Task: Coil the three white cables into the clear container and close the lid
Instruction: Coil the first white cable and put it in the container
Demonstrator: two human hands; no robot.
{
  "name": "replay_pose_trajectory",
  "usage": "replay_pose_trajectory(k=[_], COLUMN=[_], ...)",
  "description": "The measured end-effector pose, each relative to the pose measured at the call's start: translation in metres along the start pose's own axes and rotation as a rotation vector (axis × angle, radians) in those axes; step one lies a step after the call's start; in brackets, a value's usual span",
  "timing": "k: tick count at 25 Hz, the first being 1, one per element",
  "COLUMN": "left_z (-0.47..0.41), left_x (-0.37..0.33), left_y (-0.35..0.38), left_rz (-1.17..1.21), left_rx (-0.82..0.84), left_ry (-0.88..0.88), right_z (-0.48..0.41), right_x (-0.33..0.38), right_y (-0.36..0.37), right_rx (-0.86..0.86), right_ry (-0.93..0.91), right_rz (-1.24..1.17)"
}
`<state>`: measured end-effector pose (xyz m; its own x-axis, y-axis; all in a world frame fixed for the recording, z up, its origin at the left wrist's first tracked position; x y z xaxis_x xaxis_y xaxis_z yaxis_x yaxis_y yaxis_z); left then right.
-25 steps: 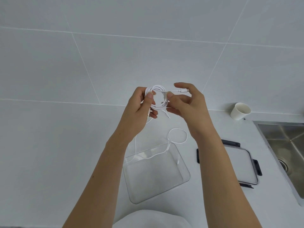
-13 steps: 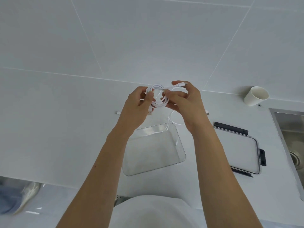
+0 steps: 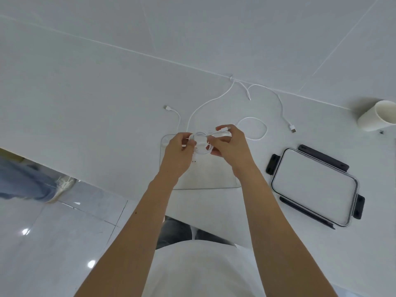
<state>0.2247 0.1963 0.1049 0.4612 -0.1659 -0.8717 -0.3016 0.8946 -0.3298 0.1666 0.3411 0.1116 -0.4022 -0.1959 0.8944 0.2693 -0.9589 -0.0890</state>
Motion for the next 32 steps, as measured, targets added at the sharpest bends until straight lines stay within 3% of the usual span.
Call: replay_pose_trajectory(k=[10, 16, 21, 32], left_z=[-0.02, -0.02, -0.009, -0.028], left_x=[0.055, 0.062, 0.068, 0.086], left_y=[0.0, -0.004, -0.003, 0.008], left_rz=[-0.062, -0.074, -0.114, -0.151], left_rx=[-0.001, -0.113, -0.087, -0.032], left_ry=[-0.199, -0.094, -0.032, -0.257], right_z=[-0.028, -0.028, -0.015, -0.042], right_x=[-0.056, -0.065, -0.073, -0.091], right_y=[0.041, 0.051, 0.046, 0.066], right_rx=[-0.02, -0.009, -0.009, -0.044], right_ry=[0.186, 0.109, 0.071, 0.348], right_rz=[0.069, 0.068, 0.092, -0.072])
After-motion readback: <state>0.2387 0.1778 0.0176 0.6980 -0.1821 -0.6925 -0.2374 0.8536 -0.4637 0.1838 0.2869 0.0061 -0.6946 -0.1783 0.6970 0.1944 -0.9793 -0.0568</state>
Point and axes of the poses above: each hand's wrist, its own z-axis away from the middle knuckle, its own y-axis out of the palm, x = y × z, the point moved 2 cm from there along -z, towards the middle knuckle, and after that the axes turned 1 degree about z, right-handed, at the moved point
